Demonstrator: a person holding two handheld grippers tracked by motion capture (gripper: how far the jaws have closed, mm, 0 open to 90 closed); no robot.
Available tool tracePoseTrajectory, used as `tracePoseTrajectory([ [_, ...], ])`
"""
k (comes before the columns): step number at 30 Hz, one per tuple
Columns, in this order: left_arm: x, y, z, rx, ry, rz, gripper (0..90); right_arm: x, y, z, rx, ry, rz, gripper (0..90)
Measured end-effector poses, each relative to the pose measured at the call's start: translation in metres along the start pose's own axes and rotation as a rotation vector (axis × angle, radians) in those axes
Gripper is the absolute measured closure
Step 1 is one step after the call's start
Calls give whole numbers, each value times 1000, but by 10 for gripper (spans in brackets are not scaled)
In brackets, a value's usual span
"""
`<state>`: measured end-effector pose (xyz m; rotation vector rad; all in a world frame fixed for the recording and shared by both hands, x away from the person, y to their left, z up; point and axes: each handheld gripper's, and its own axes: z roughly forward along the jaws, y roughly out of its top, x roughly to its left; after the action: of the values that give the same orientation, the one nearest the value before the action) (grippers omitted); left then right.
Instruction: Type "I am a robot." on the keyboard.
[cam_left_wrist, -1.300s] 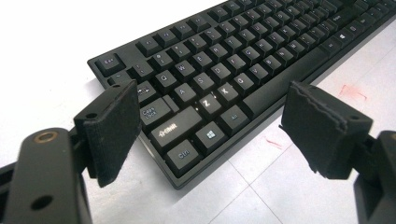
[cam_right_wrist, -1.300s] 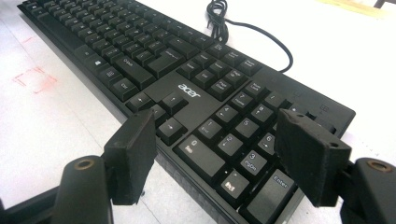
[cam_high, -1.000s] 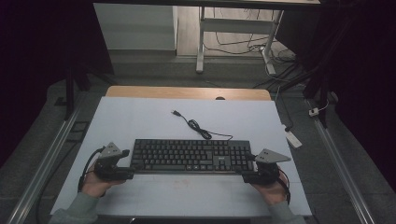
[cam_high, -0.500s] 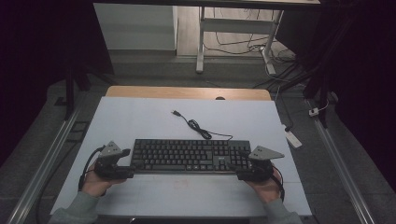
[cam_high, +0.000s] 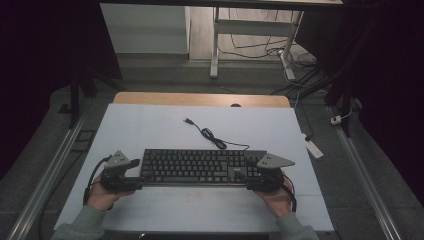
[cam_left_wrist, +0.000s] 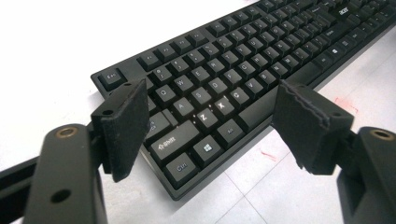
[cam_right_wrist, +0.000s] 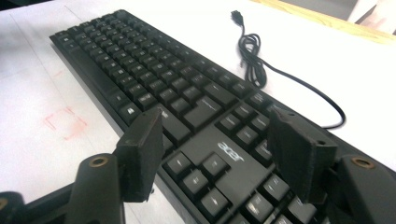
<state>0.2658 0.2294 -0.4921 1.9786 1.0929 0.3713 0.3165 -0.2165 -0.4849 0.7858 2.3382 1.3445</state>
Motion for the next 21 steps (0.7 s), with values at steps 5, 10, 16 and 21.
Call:
tracePoseTrajectory([
  [5, 0, 1, 1, 1, -5, 1, 336, 4, 8, 9, -4, 18, -7, 469],
  [10, 0, 2, 1, -7, -10, -2, 398, 9, 13, 18, 2, 37, -15, 556],
  [16, 0, 2, -1, -22, -13, 3, 487, 13, 19, 25, 6, 57, -26, 686],
  [21, -1, 3, -1, -25, -16, 10, 570, 16, 23, 31, 6, 81, -39, 787],
])
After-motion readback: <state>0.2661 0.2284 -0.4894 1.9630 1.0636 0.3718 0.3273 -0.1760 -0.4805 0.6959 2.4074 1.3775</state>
